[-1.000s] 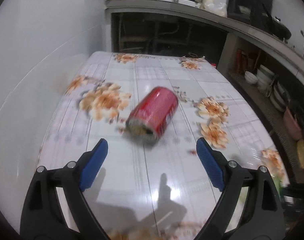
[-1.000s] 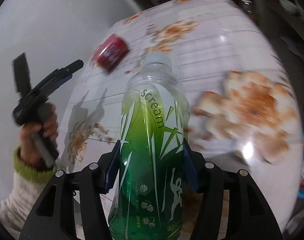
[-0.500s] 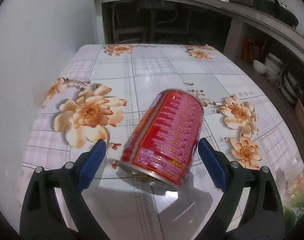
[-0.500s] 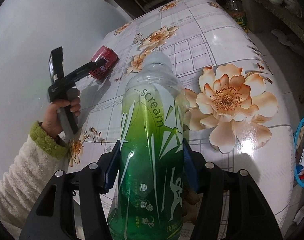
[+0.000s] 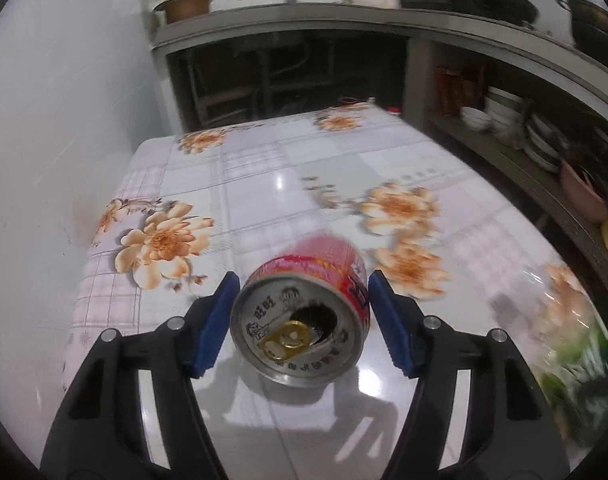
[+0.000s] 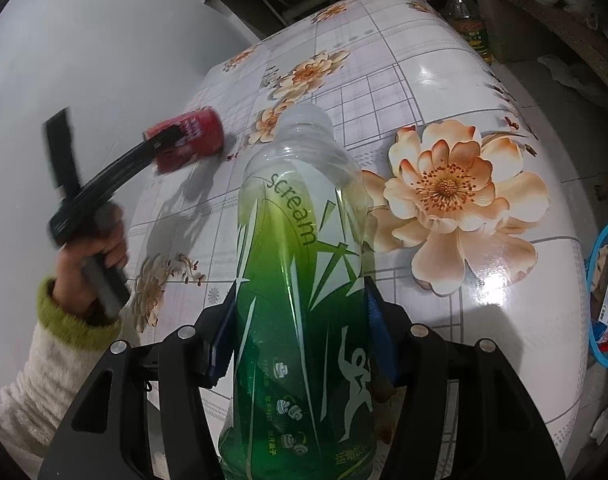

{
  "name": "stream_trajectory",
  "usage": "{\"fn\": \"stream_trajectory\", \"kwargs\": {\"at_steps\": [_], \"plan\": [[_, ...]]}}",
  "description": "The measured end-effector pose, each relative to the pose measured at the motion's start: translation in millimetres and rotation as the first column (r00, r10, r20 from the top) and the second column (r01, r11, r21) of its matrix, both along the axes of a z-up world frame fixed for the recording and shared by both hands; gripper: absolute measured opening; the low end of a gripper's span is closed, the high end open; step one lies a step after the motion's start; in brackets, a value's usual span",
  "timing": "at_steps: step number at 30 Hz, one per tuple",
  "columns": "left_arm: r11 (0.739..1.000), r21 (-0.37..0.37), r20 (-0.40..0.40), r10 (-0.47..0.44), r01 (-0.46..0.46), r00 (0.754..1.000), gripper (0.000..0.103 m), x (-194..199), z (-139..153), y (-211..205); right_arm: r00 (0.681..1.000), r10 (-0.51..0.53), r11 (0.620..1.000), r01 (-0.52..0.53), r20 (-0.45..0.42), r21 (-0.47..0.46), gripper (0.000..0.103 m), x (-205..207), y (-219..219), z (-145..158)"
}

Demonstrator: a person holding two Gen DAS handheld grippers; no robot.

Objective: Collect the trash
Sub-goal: 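Grasp the red milk can with the left tool while the right tool holds the bottle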

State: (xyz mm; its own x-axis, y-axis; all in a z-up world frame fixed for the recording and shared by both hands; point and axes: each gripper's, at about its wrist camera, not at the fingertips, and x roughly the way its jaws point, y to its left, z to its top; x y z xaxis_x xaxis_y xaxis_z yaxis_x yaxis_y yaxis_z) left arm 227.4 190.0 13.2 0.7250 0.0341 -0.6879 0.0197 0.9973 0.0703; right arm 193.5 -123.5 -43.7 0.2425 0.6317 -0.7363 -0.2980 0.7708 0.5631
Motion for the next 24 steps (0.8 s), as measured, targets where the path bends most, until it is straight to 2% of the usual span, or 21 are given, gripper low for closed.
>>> {"fn": "stream_trajectory", "kwargs": {"at_steps": [3,5,9,11,13,16,24], "plan": [[0.998,0.044,0.003,-0.050,0.050,0.999,0.062,-22.0,7.7,-23.3,1.000,-0.006,1.000,0.006,0.004,-0.012,0.056,-1.1,0.4,1.1],[0.997,0.028,-0.002,-0.077,0.077,0.997,0.061,-37.3,8.6,-35.4,1.000,-0.011,1.000,0.011,0.005,-0.014,0.056,-1.7,0.0,1.2],[0.996,0.008,-0.070,-0.084,0.085,0.994,0.061,-63.2,8.2,-58.5,1.000,-0.019,0.999,0.020,0.010,-0.037,0.056,-3.4,-0.4,3.5],[0.994,-0.053,-0.077,-0.100,0.096,0.992,0.061,-73.3,9.7,-64.0,1.000,-0.022,0.998,0.023,0.017,-0.063,0.056,-4.7,0.5,5.4],[0.990,-0.092,-0.063,-0.113,0.107,0.992,0.061,-82.0,8.0,-70.0,1.000,-0.020,0.997,0.022,0.021,-0.081,0.056,-6.1,0.9,6.6],[0.994,-0.056,-0.011,-0.096,0.095,0.995,0.061,-92.2,3.6,-79.8,1.000,-0.019,0.994,0.021,0.023,-0.106,0.056,-8.1,0.4,7.6],[0.992,-0.111,0.018,-0.053,0.055,0.998,0.063,-101.6,-13.2,-77.6,1.000,0.014,0.991,-0.014,-0.002,-0.135,0.059,-9.4,-0.6,11.0]]}}
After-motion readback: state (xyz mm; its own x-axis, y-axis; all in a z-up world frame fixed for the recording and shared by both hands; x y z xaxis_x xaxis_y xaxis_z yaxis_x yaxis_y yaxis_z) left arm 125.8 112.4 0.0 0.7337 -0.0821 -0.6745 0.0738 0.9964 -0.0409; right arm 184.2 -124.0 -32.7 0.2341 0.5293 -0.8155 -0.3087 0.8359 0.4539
